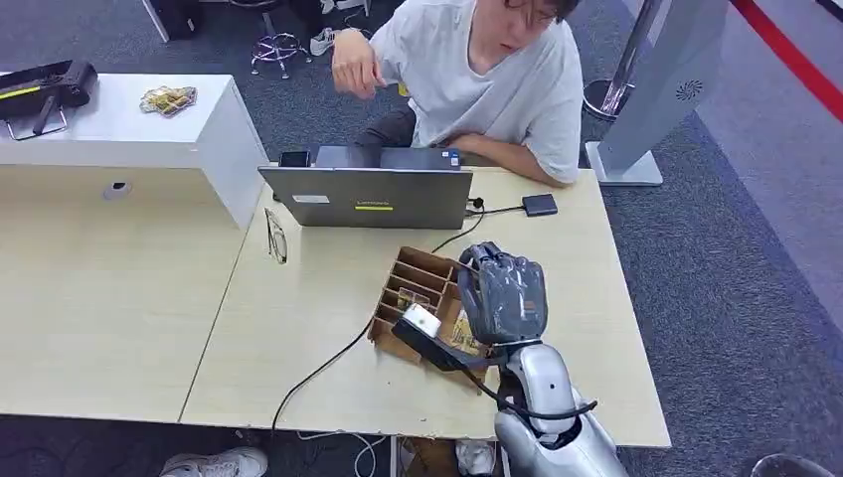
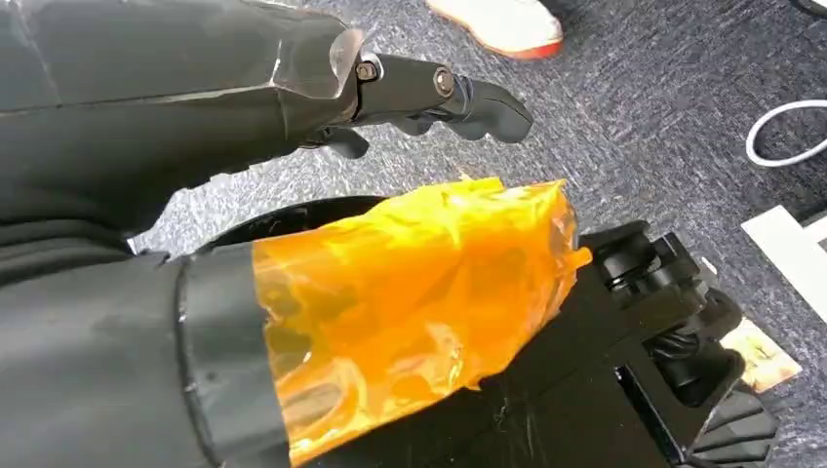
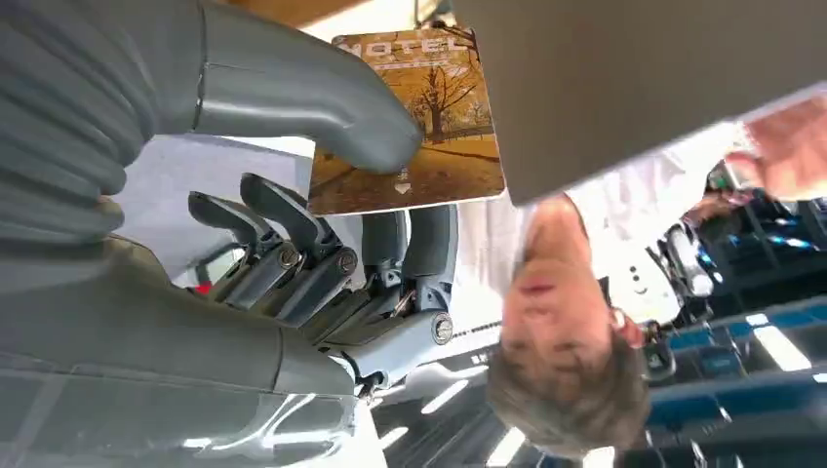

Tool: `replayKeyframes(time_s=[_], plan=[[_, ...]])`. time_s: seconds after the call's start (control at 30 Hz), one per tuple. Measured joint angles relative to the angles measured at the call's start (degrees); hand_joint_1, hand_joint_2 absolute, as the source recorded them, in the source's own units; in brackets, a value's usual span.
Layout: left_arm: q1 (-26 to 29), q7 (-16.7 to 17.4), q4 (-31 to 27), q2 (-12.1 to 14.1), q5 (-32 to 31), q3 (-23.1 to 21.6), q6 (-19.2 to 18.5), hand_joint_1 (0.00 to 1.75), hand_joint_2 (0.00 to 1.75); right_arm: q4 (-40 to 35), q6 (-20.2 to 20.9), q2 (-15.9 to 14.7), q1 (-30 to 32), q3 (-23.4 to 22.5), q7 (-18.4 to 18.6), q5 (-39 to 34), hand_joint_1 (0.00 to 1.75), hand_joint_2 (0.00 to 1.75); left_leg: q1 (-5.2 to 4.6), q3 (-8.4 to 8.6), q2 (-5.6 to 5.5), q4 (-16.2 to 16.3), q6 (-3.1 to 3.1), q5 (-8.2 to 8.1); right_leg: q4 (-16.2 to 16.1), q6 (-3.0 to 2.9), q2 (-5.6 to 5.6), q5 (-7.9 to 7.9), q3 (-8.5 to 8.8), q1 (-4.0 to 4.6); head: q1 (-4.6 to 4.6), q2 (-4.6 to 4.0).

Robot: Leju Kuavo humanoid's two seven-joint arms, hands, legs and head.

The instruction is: Pass the card to the sensor for recognition and then transmit it.

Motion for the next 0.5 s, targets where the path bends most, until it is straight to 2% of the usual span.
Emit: replayKeyframes(time_s=[0.5], plan=[[0.1, -0.7, 0.0, 0.0, 0.7, 0.9, 0.5, 0.00, 0.00, -8.3, -2.8, -0.3, 0.6, 2.6, -2.8, -2.1, 1.75, 1.75, 0.00, 0.00, 0.00, 0.0, 0.00, 0.00, 0.0, 0.00, 0.00, 0.00, 0.00, 0.00, 0.00, 0.00]])
